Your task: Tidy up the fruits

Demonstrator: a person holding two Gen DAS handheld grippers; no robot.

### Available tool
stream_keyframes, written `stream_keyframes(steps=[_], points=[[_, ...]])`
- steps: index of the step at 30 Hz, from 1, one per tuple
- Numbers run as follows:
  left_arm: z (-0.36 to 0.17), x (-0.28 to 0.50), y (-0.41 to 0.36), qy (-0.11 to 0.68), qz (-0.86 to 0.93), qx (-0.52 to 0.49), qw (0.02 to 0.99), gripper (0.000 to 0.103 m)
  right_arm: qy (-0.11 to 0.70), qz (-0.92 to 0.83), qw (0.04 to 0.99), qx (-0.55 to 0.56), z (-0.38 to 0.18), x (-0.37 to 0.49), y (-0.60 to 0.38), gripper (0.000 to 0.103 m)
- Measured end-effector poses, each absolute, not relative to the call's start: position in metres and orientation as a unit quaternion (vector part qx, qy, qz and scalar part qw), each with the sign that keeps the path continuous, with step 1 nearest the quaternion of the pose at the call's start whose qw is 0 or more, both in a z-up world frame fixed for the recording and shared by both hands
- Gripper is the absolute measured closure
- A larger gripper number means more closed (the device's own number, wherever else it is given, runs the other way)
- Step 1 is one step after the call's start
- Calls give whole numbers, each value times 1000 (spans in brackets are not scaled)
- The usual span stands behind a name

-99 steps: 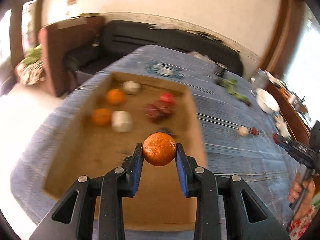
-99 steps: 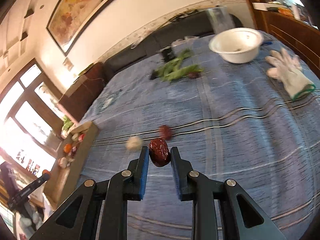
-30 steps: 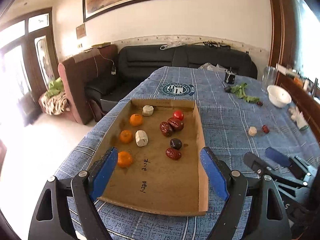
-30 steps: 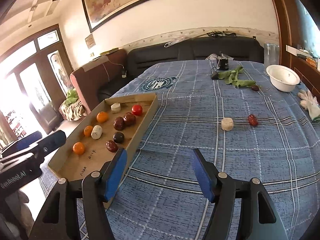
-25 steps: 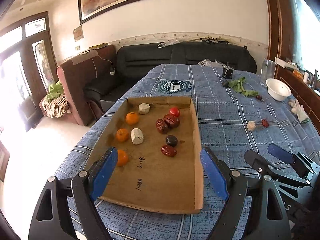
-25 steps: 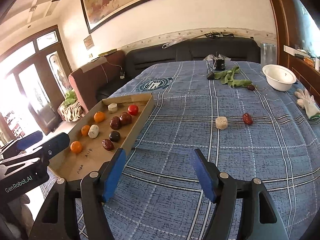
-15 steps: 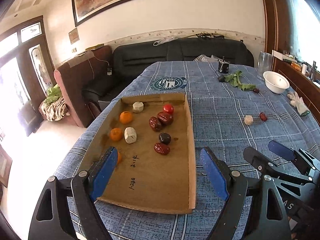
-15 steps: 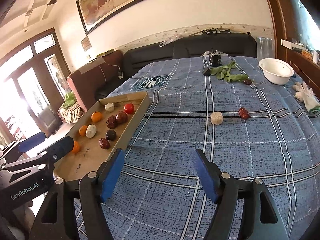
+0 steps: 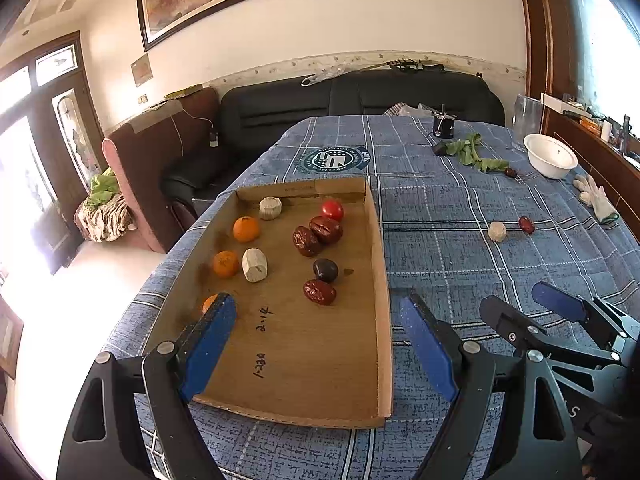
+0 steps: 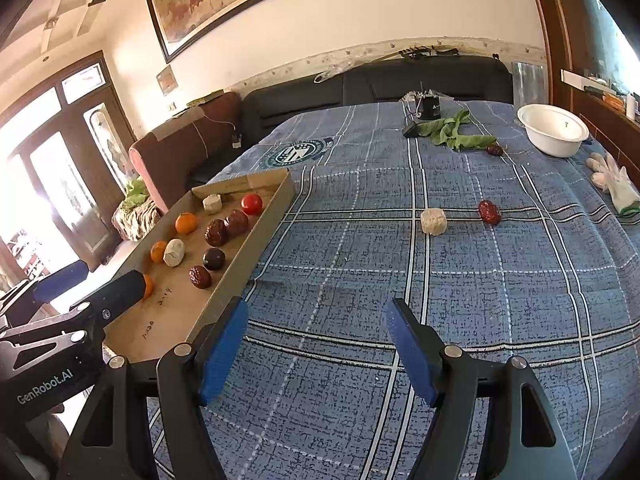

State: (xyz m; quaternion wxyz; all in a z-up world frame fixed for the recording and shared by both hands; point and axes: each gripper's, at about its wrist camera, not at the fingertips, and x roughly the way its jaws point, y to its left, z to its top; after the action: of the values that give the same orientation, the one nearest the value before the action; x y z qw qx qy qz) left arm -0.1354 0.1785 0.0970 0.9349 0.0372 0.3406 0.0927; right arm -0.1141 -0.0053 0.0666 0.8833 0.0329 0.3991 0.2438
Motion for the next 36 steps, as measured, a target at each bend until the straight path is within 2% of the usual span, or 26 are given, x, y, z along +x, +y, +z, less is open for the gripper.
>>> stream_keyframes(steps=[22, 36], points=[[99, -142, 179, 338, 87, 30, 937, 19, 434, 242, 867, 37, 57, -116, -14, 21], [109, -132, 140, 319, -23, 29, 947, 19, 419, 122, 898, 51, 106, -57, -148, 21]])
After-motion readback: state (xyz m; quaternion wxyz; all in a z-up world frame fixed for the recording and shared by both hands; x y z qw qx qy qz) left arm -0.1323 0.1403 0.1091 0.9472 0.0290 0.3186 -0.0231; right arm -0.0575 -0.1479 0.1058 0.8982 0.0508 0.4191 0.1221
